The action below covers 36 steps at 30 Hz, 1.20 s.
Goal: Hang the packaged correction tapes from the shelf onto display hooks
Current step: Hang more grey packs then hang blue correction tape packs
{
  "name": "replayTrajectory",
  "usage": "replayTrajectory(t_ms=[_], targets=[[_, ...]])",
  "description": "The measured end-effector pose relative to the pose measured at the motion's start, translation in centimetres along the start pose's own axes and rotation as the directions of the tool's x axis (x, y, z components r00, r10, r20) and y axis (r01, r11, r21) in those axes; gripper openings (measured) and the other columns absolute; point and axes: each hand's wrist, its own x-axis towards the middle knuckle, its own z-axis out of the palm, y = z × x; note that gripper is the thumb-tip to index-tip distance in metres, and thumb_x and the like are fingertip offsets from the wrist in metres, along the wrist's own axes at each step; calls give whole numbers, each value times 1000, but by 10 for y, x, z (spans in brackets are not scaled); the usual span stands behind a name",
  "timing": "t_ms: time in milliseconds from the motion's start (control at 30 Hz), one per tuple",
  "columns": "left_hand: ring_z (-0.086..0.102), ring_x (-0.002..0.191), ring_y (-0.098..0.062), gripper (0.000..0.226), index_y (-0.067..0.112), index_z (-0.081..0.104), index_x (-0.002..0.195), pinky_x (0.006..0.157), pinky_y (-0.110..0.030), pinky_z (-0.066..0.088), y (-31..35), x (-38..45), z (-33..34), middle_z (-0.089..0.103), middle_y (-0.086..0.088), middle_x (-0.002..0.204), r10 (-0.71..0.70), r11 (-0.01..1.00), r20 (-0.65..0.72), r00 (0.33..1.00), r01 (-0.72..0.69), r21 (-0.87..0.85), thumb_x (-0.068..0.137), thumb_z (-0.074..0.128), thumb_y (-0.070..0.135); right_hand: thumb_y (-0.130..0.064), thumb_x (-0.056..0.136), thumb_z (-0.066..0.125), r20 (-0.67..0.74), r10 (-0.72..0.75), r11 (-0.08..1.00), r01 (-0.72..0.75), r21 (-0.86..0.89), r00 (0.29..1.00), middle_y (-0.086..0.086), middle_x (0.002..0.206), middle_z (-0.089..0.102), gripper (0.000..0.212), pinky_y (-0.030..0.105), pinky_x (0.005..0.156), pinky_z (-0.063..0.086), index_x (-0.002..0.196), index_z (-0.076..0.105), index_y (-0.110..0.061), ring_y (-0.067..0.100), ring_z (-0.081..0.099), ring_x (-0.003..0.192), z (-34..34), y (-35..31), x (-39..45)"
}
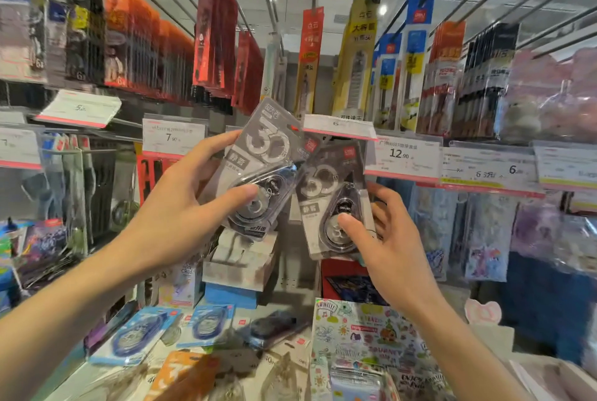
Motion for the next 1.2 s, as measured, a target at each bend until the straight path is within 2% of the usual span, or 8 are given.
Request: replayTrajectory(t_ms=[100,233,400,500,733,900,967,1200], targets=[[69,113,3,58,54,49,134,87,-5,48,-6,0,-3,71,28,122,7,1000,1,1000,-7,5,85,76,37,-54,90,69,-51,2,1000,-2,-12,999,-18,141,57,68,32,105,51,148,36,-43,1,56,128,2,-1,1],[67,116,3,62,51,49,138,90,-9,51,-13,0,-6,70,27,126,10,1000,10,1000,-10,2,82,74,45,-54,92,66,-86,-41,994,32,-102,995,-53,124,47,71,9,92,48,152,28,-48,-21,51,116,7,0,-3],[65,120,2,58,61,48,132,98,-27,47,-18,-1,-6,68,27,128,9,1000,-5,1000,-10,-10,80,72,49,-50,97,62,-127,-21,990,3,-138,992,-17,156,45,66,46,117,42,155,33,-44,11,47,141,14,5,-1],[67,117,0,58,57,50,131,98,-32,49,-25,-3,-5,70,26,126,-28,999,-25,999,28,-19,78,73,50,-47,99,60,-109,-33,985,13,-173,993,-19,144,51,54,43,112,45,146,36,-58,10,51,134,21,8,12],[69,105,3,52,62,52,116,89,-34,54,-30,-9,-2,70,33,115,-120,992,-78,990,124,41,70,76,56,-48,102,51,-99,100,864,-136,-485,990,11,158,42,65,36,100,45,158,28,-25,34,55,133,46,36,52],[67,104,9,52,64,49,118,88,-30,53,-33,-15,0,65,40,115,-144,986,-76,987,150,79,72,73,61,-41,100,58,26,199,793,-146,-592,980,6,137,53,61,35,91,50,154,37,-24,25,62,108,40,34,59],[68,105,8,53,62,49,120,89,-30,54,-35,-17,2,66,38,117,-156,986,-60,986,160,50,73,73,61,-42,98,60,34,144,832,-103,-544,989,-2,126,58,53,28,80,48,147,47,-26,13,62,91,36,28,49],[62,120,5,50,49,52,134,103,-35,51,-41,-25,34,66,31,128,-177,984,0,984,177,-13,90,74,41,-53,96,59,184,31,990,-4,-144,983,-32,120,65,39,6,88,47,133,64,-41,-17,59,112,33,4,0]])
